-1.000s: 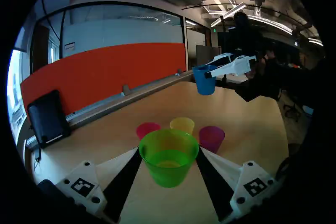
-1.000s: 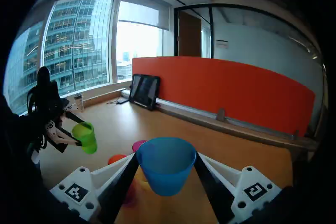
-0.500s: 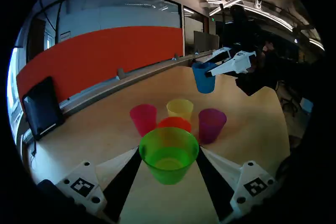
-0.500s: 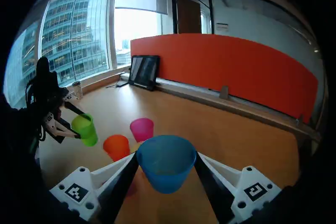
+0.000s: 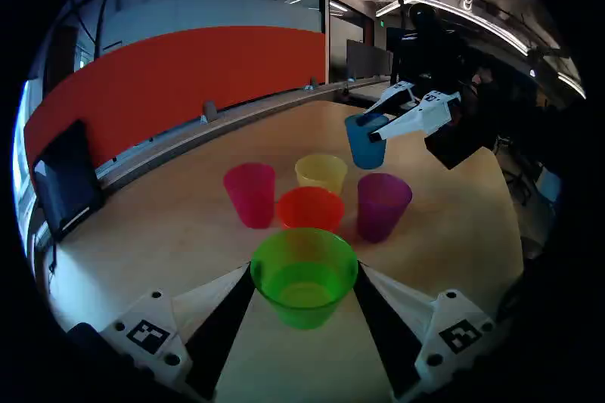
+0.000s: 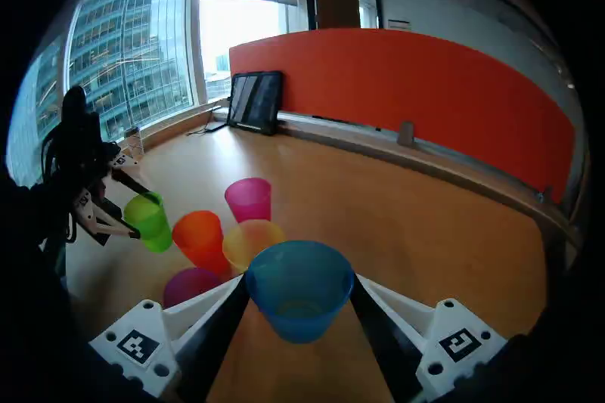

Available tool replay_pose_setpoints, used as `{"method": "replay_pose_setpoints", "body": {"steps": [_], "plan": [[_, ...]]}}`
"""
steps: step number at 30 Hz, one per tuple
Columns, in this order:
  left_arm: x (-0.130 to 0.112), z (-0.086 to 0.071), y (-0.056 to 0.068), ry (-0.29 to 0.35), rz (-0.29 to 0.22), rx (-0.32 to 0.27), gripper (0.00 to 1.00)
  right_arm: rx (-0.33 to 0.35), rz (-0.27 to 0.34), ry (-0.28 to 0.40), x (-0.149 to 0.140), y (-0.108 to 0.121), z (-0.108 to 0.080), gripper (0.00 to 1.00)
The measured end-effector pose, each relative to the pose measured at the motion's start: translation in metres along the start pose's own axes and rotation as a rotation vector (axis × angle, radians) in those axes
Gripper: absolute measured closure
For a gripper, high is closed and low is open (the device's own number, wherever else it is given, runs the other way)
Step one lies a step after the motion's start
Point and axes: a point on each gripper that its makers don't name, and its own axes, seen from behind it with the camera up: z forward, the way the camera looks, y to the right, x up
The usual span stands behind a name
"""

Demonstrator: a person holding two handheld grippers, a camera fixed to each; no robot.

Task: Pour water

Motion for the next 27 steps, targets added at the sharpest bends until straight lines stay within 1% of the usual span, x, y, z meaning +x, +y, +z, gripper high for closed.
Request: {"method": "replay_pose_setpoints", "body": {"steps": [6,15,27], "plan": [[-0.007,0.006,-0.001,-0.022,-0.012,-0.007,0.12,0.003,-0.002,-0.028,-0.013,0.0,0.006,0.06],[-0.015,0.011,-0.004,-0.037,-0.03,-0.014,0.12,0.006,0.001,-0.058,-0.028,0.0,0.013,0.06],[-0.022,0.013,-0.005,-0.046,-0.044,-0.019,0.11,0.0,-0.006,-0.073,-0.036,0.001,0.018,0.06]]}}
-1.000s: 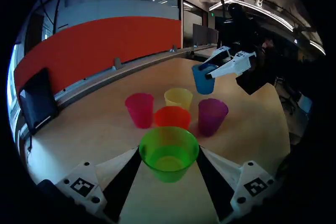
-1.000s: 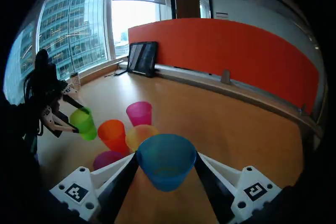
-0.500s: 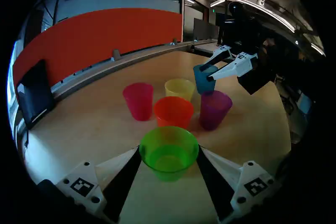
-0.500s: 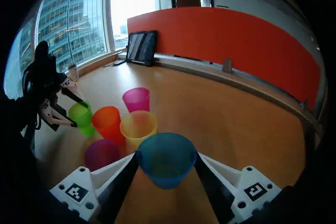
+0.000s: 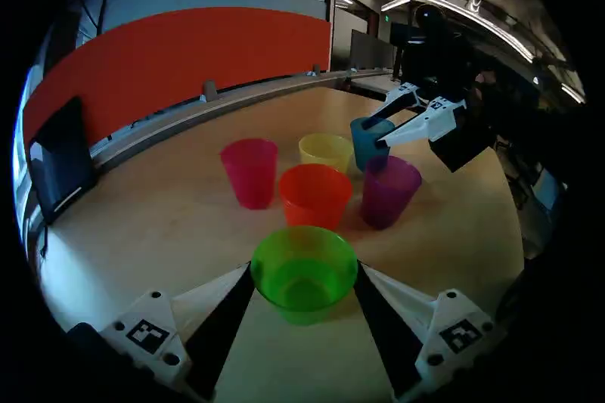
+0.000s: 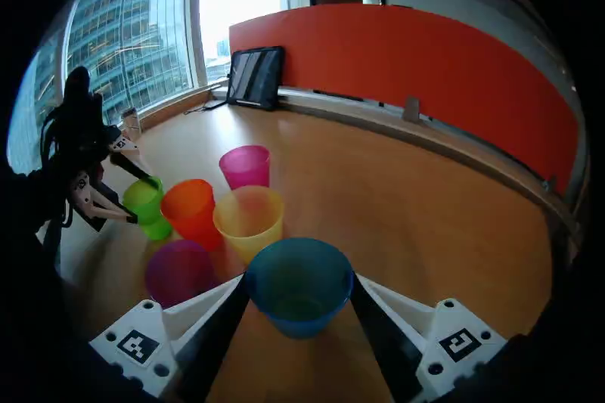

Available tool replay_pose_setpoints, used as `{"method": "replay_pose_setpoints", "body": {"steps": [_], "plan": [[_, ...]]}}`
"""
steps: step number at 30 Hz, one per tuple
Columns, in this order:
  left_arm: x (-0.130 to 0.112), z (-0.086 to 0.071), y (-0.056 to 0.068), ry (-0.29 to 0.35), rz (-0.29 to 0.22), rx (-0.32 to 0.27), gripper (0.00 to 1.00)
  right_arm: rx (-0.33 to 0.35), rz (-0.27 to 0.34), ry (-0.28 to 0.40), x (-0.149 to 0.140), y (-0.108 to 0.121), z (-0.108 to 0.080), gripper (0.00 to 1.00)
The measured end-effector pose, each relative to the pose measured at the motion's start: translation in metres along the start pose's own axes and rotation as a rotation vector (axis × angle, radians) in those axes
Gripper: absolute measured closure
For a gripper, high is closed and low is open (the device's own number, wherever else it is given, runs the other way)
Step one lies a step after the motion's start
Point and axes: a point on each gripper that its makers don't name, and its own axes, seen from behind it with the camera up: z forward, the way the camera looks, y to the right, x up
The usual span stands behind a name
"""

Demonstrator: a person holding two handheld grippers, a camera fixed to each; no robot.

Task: Pour water

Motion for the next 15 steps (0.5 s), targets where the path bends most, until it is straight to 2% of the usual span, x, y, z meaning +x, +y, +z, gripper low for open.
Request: {"method": "replay_pose_setpoints", "body": {"steps": [10,15], "plan": [[-0.0016,-0.002,-0.0014,0.002,-0.004,-0.002,0.1,-0.004,0.0,-0.006,-0.0046,-0.0008,0.0052,0.06],[-0.0031,-0.0022,-0.0016,0.0,-0.007,-0.004,0.05,-0.007,-0.003,-0.008,-0.0069,-0.0023,0.0068,0.06]]}}
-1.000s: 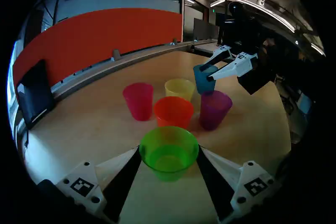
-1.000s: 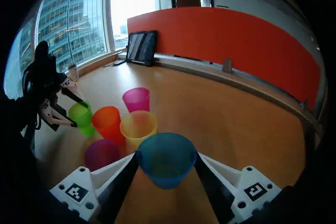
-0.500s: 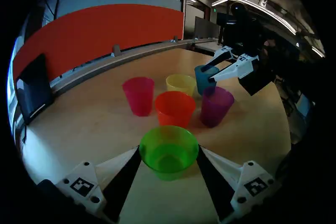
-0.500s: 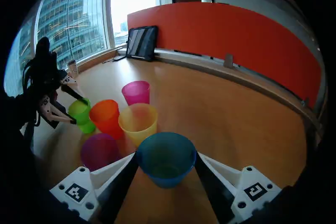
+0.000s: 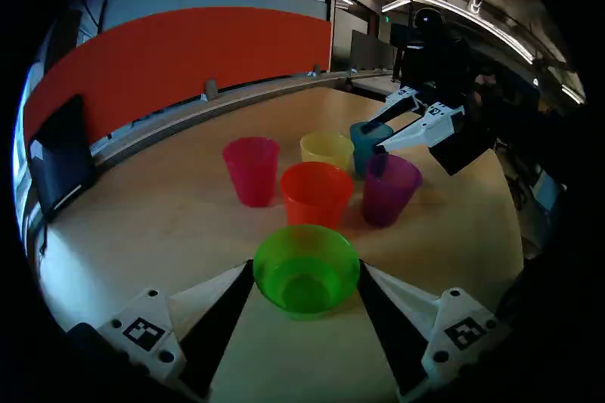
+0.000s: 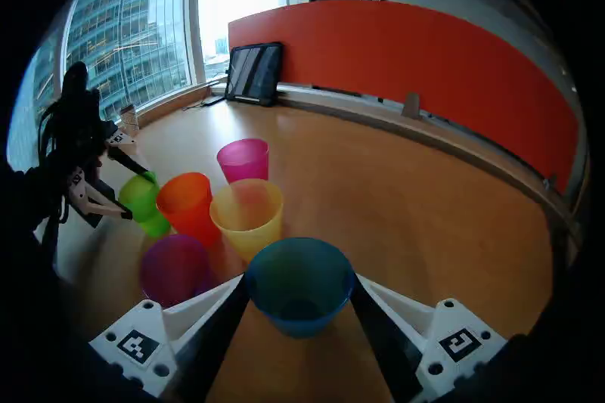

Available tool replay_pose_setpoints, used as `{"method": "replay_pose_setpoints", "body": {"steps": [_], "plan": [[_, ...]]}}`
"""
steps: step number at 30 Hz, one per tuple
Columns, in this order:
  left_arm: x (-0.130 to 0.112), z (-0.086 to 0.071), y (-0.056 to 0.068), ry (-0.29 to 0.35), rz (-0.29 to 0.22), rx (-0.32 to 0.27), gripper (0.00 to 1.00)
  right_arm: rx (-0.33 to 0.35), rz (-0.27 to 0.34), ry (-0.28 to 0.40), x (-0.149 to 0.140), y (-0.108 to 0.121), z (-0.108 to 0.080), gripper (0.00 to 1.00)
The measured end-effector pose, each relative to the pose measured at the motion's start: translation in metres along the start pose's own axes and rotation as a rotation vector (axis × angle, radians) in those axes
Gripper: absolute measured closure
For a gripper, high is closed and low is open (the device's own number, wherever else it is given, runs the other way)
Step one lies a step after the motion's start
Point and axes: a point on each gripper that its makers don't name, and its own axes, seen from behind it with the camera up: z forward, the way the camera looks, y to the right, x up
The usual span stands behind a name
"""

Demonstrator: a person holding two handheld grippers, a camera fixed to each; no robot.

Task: Pour water

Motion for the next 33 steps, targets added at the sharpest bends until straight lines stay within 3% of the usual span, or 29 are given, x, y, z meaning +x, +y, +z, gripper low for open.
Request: {"method": "replay_pose_setpoints", "body": {"steps": [25,33], "plan": [[-0.014,-0.005,0.001,-0.037,-0.052,-0.021,0.03,-0.017,0.007,-0.012,-0.014,-0.002,-0.004,0.05],[-0.016,-0.008,0.003,-0.041,-0.055,-0.021,0.03,-0.031,0.016,-0.014,-0.016,0.0,-0.007,0.0]]}}
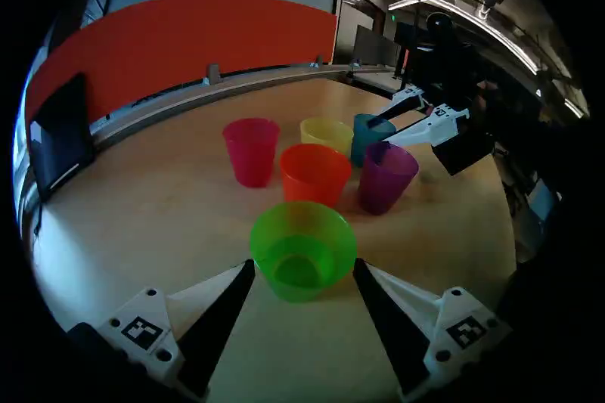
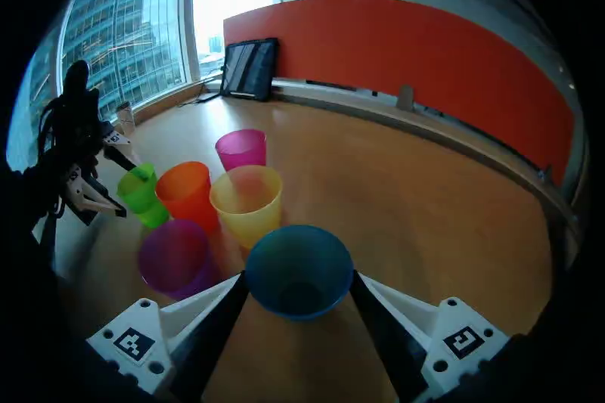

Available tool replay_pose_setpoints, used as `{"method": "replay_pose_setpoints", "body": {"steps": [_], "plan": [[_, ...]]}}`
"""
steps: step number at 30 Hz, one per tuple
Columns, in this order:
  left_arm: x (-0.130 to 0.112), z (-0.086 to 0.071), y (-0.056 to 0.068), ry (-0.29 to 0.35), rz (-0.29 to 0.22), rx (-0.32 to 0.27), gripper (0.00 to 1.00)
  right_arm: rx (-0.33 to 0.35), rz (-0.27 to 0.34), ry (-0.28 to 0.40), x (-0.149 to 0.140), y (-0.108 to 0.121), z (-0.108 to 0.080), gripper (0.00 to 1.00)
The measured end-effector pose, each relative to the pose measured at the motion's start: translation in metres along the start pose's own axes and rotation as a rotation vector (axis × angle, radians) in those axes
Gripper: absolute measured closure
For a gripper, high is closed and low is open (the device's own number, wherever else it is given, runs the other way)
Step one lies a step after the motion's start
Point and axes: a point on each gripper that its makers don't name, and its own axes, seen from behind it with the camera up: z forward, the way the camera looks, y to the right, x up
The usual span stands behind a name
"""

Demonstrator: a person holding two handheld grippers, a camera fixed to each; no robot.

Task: Pour water

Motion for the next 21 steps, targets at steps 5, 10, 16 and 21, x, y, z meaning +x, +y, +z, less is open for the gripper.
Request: {"method": "replay_pose_setpoints", "body": {"steps": [5,10,16,21], "plan": [[-0.006,-0.002,0.001,-0.009,-0.003,0.002,0.03,-0.01,0.003,-0.001,-0.005,0.0,-0.006,0.0],[-0.011,-0.007,0.004,-0.011,-0.005,0.006,0.03,-0.022,0.012,-0.003,-0.014,0.002,-0.014,0.0],[-0.016,-0.014,0.008,-0.011,-0.01,0.012,0.03,-0.034,0.024,-0.004,-0.025,0.001,-0.025,0.0],[-0.02,-0.022,0.01,-0.005,-0.011,0.029,0.03,-0.046,0.032,-0.001,-0.032,0.001,-0.036,0.0]]}}
